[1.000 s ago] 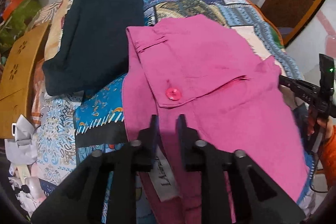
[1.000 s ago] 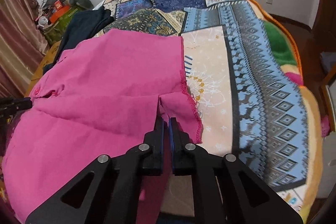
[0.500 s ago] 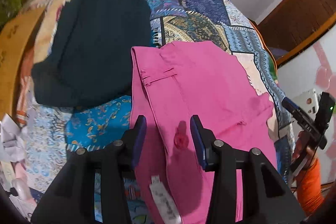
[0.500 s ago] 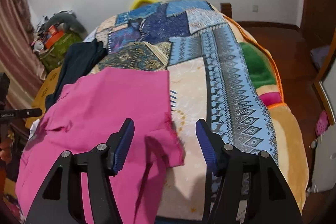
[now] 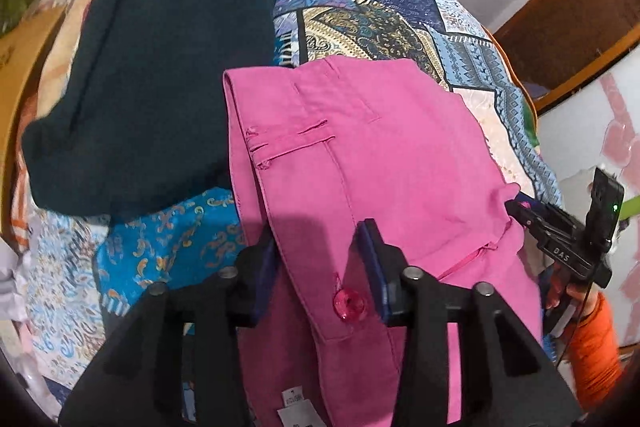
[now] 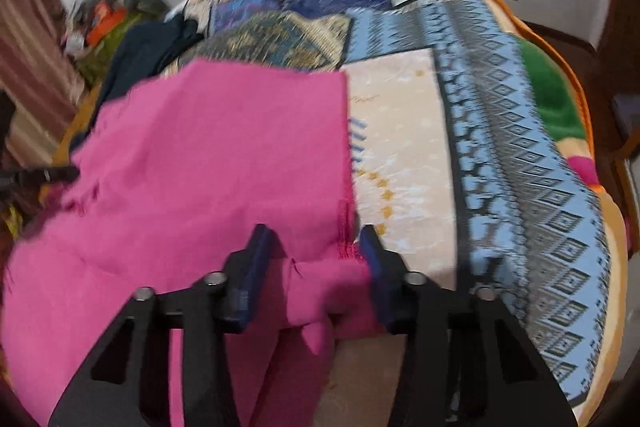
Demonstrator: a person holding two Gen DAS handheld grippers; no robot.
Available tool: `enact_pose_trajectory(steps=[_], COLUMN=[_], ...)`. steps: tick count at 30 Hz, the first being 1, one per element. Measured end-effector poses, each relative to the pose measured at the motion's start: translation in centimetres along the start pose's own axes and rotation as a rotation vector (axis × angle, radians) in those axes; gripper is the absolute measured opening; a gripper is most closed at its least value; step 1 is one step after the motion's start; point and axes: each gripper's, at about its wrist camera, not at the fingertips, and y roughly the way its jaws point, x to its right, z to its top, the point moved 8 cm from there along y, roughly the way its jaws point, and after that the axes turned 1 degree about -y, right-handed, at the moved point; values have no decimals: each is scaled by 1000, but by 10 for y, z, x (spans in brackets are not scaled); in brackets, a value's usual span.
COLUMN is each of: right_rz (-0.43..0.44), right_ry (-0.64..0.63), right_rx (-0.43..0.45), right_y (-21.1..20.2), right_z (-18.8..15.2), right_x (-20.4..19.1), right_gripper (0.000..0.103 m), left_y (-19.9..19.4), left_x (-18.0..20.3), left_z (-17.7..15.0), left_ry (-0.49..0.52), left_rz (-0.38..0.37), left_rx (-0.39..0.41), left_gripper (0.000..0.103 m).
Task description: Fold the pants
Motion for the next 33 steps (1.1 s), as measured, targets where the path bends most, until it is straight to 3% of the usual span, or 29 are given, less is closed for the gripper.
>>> enact_pose_trajectory(steps=[1, 2, 3, 10, 19, 22, 26, 28, 33], right_rz=[-15, -24, -31, -85, -102, -110, -94, -68, -43], right_ry=[-20, -34, -43, -76, -61, -38, -1, 19, 22], right_rx=[-5, -10, -16, -37, -44, -57, 6, 45, 137], right_y=[2, 3, 4, 10, 12, 5, -20, -33, -54], right_z=[-1, -2, -3, -8, -5, -2, 14, 24, 58], right_x=[-1, -2, -2, 1, 2, 4, 8, 9, 6], right_gripper=[29, 26, 22, 13, 13, 19, 30, 49, 62], left_y=[-1, -2, -3, -12, -14, -24, -44, -54, -64], left_x=[1, 1, -1, -3, -12, -8, -8, -8, -17], left_z=[0, -1, -1, 0, -3, -4, 5, 13, 42], left_ry=[17, 43, 59, 140, 116, 120, 137, 147, 119], left_rz=[14, 65, 114, 306, 257, 216, 214, 214, 213], left_rx=[9, 21, 28, 119, 82, 85, 147, 175, 218], left_gripper=[33, 19, 15, 8, 10, 19, 48, 53, 69])
